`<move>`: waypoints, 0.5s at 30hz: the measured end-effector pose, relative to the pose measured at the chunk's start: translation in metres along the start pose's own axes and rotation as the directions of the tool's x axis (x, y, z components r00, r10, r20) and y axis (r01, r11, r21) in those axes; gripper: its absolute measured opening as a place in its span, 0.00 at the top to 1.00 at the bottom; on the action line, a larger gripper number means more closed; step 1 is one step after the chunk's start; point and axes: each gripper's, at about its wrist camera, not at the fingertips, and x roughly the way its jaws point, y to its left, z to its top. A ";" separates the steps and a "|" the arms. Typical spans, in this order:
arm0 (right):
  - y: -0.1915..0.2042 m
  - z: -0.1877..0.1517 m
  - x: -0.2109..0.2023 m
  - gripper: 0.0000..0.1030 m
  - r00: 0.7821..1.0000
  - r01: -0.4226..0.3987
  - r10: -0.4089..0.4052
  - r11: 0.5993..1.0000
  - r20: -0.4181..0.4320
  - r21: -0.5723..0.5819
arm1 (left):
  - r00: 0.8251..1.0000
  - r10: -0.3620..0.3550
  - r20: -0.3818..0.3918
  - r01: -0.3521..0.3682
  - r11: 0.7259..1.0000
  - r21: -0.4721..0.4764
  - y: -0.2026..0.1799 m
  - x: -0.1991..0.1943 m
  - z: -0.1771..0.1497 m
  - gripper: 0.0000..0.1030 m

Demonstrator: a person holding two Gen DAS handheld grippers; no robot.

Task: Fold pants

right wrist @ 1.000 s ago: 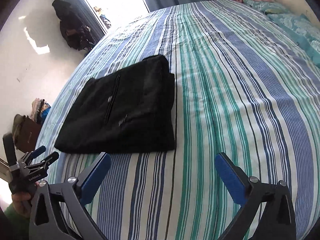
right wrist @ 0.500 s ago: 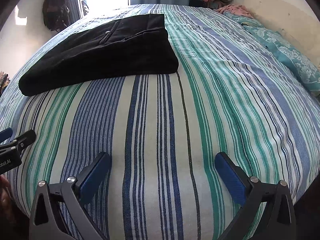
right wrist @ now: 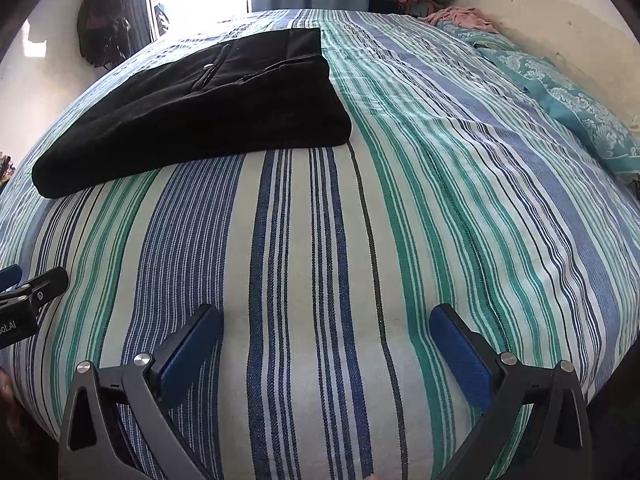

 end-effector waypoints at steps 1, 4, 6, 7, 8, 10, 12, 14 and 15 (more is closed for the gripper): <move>0.000 0.000 0.000 0.00 1.000 -0.001 0.001 1.000 -0.001 0.001 | 1.000 0.001 0.004 -0.001 1.000 0.001 0.000 0.000 0.000 0.00; 0.000 0.001 0.000 0.00 1.000 -0.004 0.004 1.000 -0.002 -0.003 | 1.000 0.009 0.025 -0.009 1.000 0.002 -0.002 0.001 0.001 0.00; 0.001 0.001 0.000 0.00 1.000 -0.001 0.001 1.000 0.006 -0.006 | 0.999 0.008 0.038 -0.008 1.000 0.010 -0.002 0.001 0.003 0.00; 0.001 0.000 -0.001 0.00 1.000 0.002 -0.002 1.000 0.010 -0.011 | 0.999 0.004 0.043 -0.005 1.000 0.017 -0.002 0.000 0.002 0.00; 0.001 0.001 -0.003 0.00 1.000 0.004 -0.004 1.000 0.014 -0.017 | 0.999 0.006 0.050 -0.007 1.000 0.022 -0.001 -0.002 0.001 0.00; 0.002 0.002 -0.008 0.00 1.000 0.014 -0.014 1.000 0.013 -0.026 | 0.998 0.028 0.056 -0.030 0.999 0.043 -0.001 -0.010 -0.001 0.00; 0.004 0.004 -0.018 0.00 0.999 0.026 -0.025 0.999 0.022 -0.036 | 0.996 0.026 0.087 -0.032 0.998 0.058 0.000 -0.027 -0.004 0.00; 0.005 0.007 -0.036 0.00 0.999 0.035 -0.034 0.999 0.039 -0.036 | 0.994 0.001 0.113 -0.007 0.998 0.057 0.005 -0.049 -0.005 0.00; 0.005 0.008 -0.047 0.00 0.998 0.033 -0.032 0.999 0.047 -0.031 | 0.991 -0.005 0.133 -0.003 0.998 0.058 0.007 -0.062 -0.004 0.00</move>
